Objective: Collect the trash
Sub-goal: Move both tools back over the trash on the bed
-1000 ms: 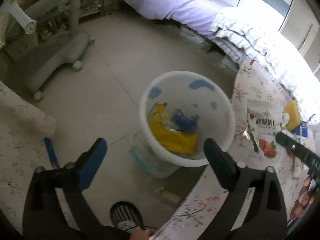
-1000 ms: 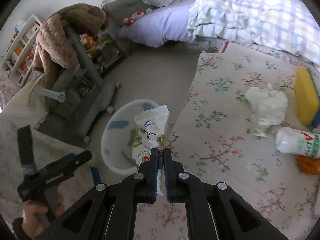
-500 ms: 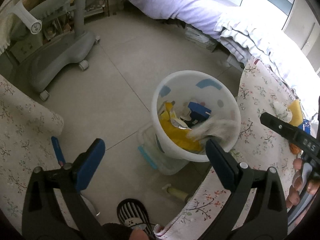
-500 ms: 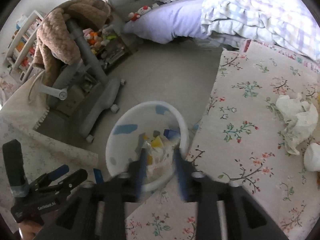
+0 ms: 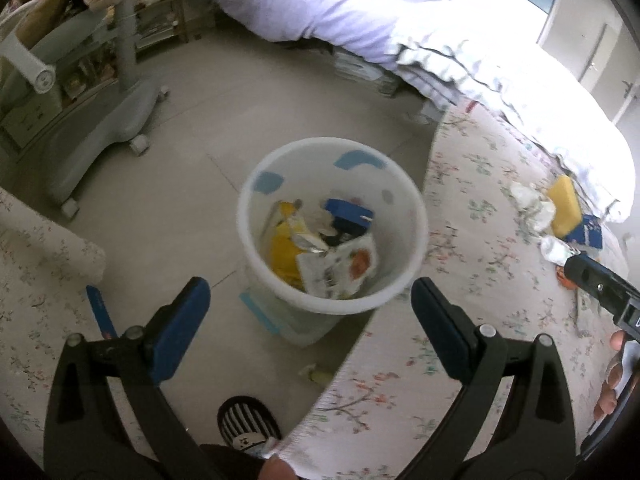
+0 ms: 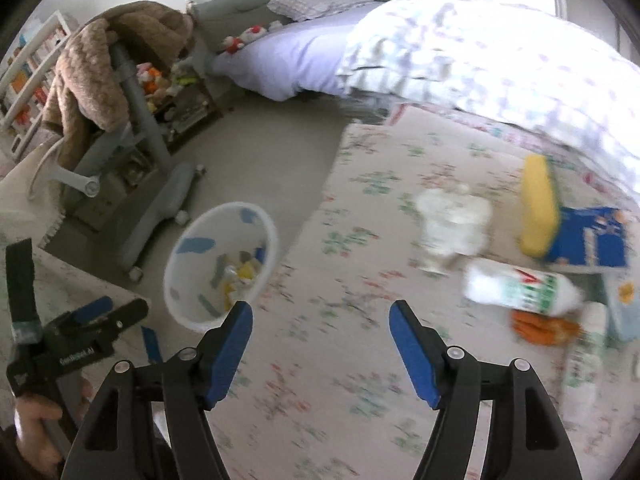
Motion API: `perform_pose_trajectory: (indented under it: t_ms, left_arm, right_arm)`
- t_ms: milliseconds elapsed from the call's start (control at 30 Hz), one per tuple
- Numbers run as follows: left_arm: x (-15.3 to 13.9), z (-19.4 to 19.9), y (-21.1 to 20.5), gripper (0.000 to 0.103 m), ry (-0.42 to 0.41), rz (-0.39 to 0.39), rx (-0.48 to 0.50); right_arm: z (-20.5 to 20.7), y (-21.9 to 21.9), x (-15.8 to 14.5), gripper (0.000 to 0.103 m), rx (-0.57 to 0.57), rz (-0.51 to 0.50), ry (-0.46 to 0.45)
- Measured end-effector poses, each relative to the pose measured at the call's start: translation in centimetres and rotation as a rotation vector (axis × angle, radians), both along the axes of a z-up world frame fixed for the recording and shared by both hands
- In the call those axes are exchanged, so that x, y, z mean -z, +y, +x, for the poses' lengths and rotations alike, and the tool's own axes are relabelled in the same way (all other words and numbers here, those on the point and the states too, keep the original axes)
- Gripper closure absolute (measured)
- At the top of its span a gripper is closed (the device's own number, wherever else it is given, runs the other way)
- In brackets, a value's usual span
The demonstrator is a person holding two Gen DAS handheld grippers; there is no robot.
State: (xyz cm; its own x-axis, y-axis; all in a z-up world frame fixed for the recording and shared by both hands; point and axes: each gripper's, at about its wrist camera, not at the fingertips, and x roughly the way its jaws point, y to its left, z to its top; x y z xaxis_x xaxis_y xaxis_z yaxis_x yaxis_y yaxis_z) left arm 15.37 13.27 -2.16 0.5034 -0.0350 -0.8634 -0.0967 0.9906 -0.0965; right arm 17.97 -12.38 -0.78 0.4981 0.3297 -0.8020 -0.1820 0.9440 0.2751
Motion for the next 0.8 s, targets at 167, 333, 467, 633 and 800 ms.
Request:
perform_pose_trajectory:
  t_ms: [167, 333, 467, 633, 800]
  left_arm:
    - [-0.4, 0.0, -2.4, 0.003, 0.003, 0.007, 0.051]
    - [-0.9, 0.1, -5.2, 0.003, -0.004, 0.018, 0.097]
    - [-1.1, 0.4, -7.7, 0.003, -0.005, 0.021, 0.133]
    - [-0.9, 0.8, -11.0, 0.003, 0.002, 0.029, 0.181]
    - [-0.4, 1.5, -14.9, 0.003, 0.017, 0.039, 0.240]
  right_arm:
    - [-1.4, -4.1, -0.8, 0.030, 0.044, -0.037, 0.007]
    - [-2.7, -8.8, -1.3, 0.029, 0.104, -0.061, 0.022]
    - [-3.6, -12.9, -0.8, 0.028, 0.174, -0.058, 0.040]
    - [-3.9, -17.3, 0.5, 0.028, 0.263, -0.040, 0.110]
    - [-4.1, -22.6, 1.1, 0.028, 0.363, -0.014, 0.150]
